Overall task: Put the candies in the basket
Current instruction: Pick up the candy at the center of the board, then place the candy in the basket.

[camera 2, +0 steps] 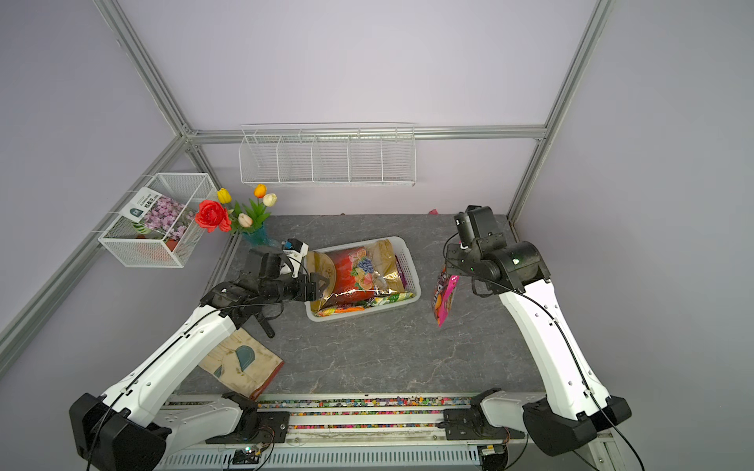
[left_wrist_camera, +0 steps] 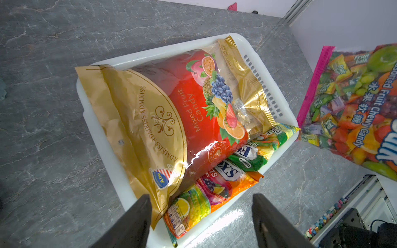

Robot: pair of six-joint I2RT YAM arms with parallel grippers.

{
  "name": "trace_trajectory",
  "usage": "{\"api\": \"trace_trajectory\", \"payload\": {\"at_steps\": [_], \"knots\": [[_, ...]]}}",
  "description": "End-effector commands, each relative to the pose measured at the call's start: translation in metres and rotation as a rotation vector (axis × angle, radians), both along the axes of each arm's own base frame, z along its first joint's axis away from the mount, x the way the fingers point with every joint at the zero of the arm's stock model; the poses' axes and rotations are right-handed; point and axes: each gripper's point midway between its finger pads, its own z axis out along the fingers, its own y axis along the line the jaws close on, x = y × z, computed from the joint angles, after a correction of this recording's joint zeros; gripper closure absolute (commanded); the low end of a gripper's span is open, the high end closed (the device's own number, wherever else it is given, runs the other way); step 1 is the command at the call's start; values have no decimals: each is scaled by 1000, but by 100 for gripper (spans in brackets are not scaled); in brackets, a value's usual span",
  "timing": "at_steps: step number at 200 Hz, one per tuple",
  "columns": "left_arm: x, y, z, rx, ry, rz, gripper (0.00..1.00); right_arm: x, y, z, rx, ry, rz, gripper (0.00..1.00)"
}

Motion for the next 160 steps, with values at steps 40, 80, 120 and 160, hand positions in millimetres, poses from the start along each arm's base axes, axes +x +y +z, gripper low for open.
{"api": "trace_trajectory", "payload": {"at_steps": [40,80,120,160], "knots": [[4,15,3,54,-33,64,23,58,33,58,126,-195,50,100],[3,22,1,67,-45,96,23,79,84,58,336,-172,173,100],[6,29,-7,82,-37,143,22,100,141,40,378,-138,289,100],[4,30,-11,81,-27,149,22,124,192,24,402,-102,357,100]]}}
